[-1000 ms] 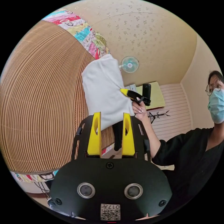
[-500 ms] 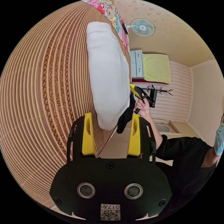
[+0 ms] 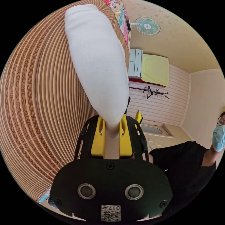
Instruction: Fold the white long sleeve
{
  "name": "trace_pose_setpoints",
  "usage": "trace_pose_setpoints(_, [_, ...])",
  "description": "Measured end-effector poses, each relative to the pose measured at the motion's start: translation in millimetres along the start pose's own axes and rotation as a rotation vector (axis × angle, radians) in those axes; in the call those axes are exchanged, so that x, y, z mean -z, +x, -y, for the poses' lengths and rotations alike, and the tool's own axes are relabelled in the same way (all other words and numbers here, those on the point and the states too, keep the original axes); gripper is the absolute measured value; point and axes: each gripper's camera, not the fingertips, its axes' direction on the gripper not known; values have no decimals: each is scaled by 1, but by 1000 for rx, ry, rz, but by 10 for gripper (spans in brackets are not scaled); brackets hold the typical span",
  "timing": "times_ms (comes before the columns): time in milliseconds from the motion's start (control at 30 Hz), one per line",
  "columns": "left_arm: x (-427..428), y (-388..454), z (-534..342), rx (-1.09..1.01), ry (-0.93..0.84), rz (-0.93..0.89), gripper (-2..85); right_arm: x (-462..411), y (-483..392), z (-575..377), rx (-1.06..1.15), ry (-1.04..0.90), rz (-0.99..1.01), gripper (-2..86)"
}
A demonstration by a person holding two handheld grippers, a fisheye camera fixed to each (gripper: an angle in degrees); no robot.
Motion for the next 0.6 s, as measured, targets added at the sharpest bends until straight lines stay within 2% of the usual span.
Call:
trace_pose_setpoints(167, [-19, 42, -36, -67, -20, -30, 77, -36, 18, 26, 38, -99, 174, 259])
trace_pose_setpoints(267, [-20, 59, -50, -35, 107, -67, 79, -46, 18, 41, 114, -203, 295, 236])
trace_pose_setpoints(333, [-24, 78, -49, -71, 121, -52, 89, -44, 8, 42, 190, -242, 329, 225])
trace_pose_setpoints(467, [-33, 135, -45, -240, 49, -61, 150, -12, -49, 32, 463, -237, 357, 203])
trace_pose_setpoints(600, [-39, 164, -57, -325, -28, -72, 159, 71, -94, 23, 664, -164, 428, 187])
